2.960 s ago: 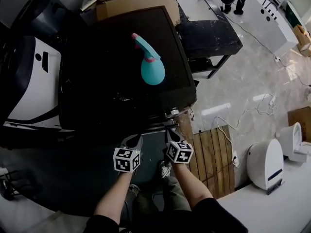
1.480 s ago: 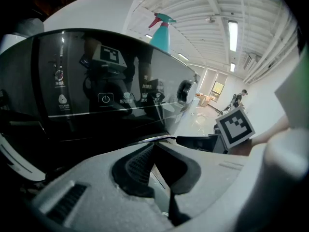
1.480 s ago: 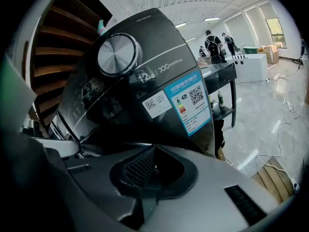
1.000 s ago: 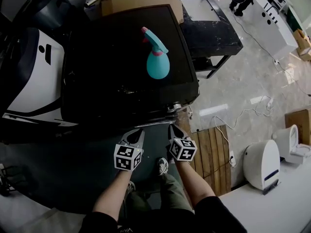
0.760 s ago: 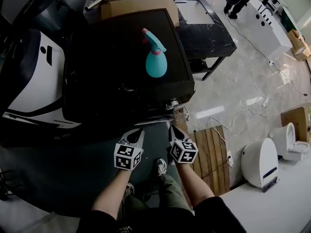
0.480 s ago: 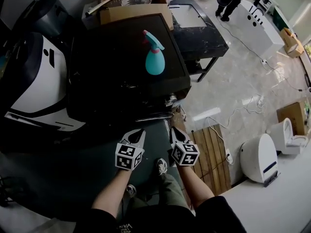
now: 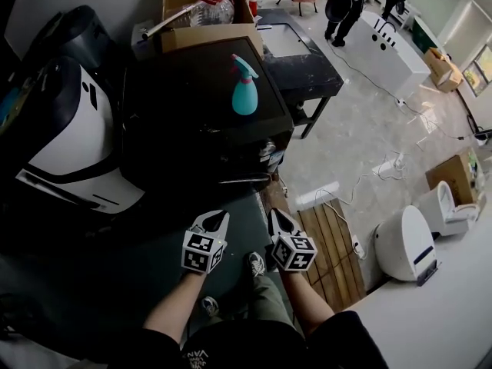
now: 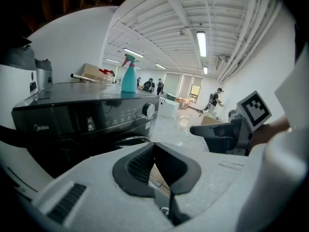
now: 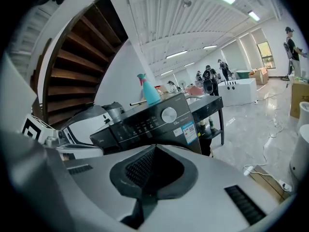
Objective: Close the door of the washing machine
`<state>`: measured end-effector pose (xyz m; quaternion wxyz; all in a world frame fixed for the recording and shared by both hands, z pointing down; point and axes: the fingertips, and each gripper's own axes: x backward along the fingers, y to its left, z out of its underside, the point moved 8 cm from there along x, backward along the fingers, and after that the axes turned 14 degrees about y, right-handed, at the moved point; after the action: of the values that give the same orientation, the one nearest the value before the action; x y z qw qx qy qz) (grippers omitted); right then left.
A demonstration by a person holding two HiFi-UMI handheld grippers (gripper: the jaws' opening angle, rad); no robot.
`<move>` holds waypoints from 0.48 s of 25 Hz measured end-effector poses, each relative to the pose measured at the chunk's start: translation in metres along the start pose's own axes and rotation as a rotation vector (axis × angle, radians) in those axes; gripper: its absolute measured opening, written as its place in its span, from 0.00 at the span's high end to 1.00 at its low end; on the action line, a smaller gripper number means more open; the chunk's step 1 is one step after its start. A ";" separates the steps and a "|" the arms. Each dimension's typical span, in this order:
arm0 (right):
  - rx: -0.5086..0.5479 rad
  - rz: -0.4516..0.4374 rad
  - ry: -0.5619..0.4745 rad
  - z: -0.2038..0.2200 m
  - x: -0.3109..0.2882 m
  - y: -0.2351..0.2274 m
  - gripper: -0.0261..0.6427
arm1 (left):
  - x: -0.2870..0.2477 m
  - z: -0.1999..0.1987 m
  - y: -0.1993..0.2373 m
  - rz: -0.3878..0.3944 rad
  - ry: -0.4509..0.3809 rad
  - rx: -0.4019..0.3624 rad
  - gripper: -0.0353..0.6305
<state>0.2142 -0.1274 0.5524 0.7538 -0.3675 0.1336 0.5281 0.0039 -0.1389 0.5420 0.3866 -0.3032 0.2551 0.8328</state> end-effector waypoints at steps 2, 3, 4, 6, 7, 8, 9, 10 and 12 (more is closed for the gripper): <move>0.013 0.006 -0.004 0.009 0.015 0.008 0.96 | 0.014 0.006 -0.006 0.002 -0.007 -0.011 0.94; 0.021 0.009 -0.007 0.012 0.022 0.012 0.96 | 0.021 0.008 -0.009 0.003 -0.011 -0.018 0.94; 0.031 0.010 -0.011 0.015 0.029 0.016 0.96 | 0.028 0.011 -0.013 0.004 -0.014 -0.025 0.94; 0.046 0.010 -0.022 0.021 0.043 0.027 0.96 | 0.041 0.018 -0.018 0.008 -0.019 -0.037 0.94; 0.050 0.010 -0.029 0.024 0.050 0.032 0.96 | 0.048 0.022 -0.021 0.011 -0.021 -0.041 0.94; 0.052 0.009 -0.037 0.026 0.057 0.038 0.96 | 0.054 0.026 -0.024 0.013 -0.022 -0.046 0.94; 0.057 0.009 -0.045 0.029 0.063 0.044 0.96 | 0.060 0.030 -0.027 0.014 -0.023 -0.055 0.94; 0.068 0.010 -0.051 0.031 0.069 0.049 0.96 | 0.066 0.034 -0.030 0.013 -0.025 -0.067 0.94; 0.090 0.012 -0.062 0.036 0.080 0.056 0.96 | 0.079 0.039 -0.034 0.005 -0.032 -0.096 0.94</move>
<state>0.1900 -0.0365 0.5074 0.7701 -0.3158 0.1360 0.5373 -0.0218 -0.0551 0.5065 0.3735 -0.3075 0.2095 0.8497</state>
